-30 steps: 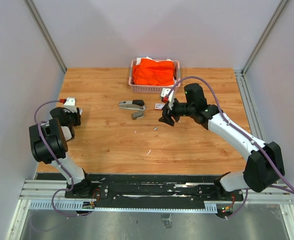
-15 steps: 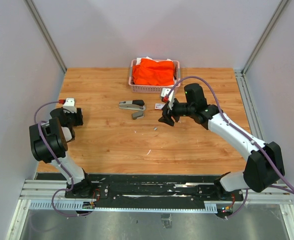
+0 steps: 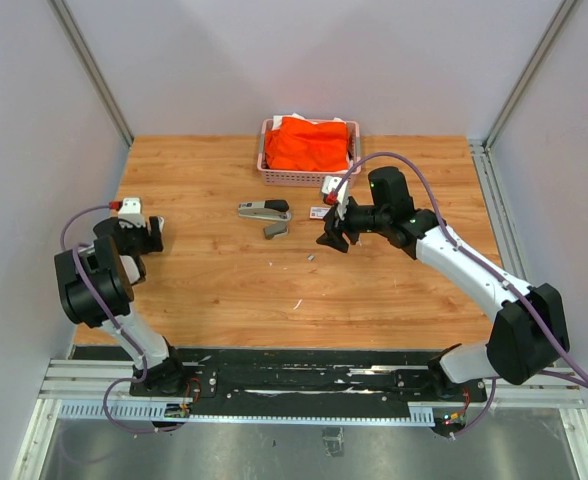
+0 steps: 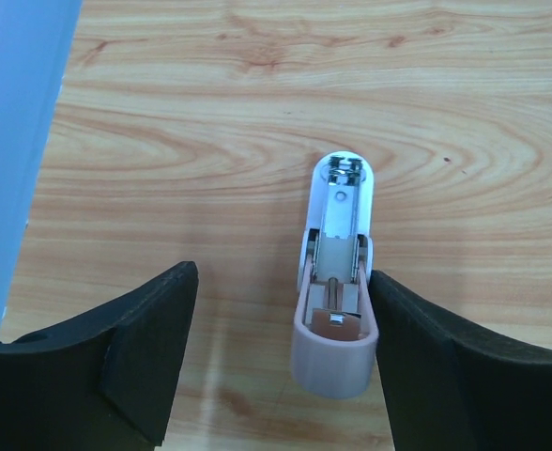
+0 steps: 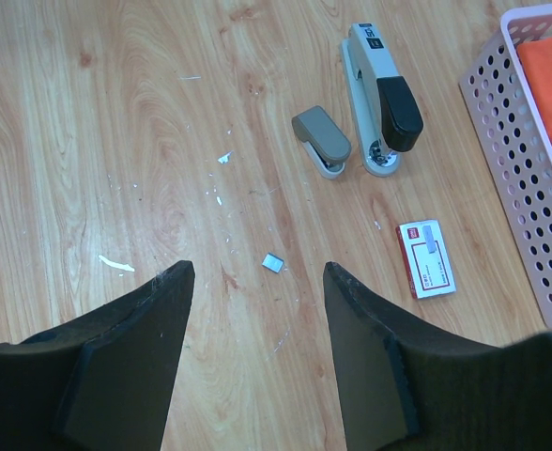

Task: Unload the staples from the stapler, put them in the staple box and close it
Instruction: Place the stapler at the center of the board.

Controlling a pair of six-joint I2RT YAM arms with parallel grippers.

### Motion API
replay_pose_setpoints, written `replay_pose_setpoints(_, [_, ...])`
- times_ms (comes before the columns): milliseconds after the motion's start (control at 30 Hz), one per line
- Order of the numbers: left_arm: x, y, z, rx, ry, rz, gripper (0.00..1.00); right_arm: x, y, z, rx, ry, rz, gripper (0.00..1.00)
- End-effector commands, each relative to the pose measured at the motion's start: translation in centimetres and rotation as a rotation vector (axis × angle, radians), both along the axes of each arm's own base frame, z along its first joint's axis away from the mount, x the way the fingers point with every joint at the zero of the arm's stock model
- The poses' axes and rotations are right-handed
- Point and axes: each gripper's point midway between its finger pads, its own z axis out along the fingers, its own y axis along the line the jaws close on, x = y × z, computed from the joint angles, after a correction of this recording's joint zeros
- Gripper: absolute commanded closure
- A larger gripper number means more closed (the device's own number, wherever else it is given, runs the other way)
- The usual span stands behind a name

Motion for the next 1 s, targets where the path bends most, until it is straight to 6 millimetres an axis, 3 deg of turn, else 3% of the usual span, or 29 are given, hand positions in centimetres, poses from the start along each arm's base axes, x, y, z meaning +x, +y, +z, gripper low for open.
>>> replay_pose_setpoints(0, [0.4,1.3,2.2,0.016,-0.058,0.024,0.23,0.1,-0.4,0.6,0.029,-0.01,-0.003,0.41])
replay_pose_setpoints(300, [0.0,1.5,3.2,0.027,-0.068,0.022,0.14,0.0,-0.3,0.6,0.03,-0.01,-0.003,0.41])
replay_pose_setpoints(633, [-0.7,2.4,2.4,0.071,-0.02,0.041,0.13,0.0,-0.3,0.7,0.033,-0.012,-0.001,0.4])
replay_pose_setpoints(967, [-0.7,4.1,2.9,0.123,-0.016,0.109,0.13,0.0,-0.3,0.7,0.034,-0.012,-0.002,0.4])
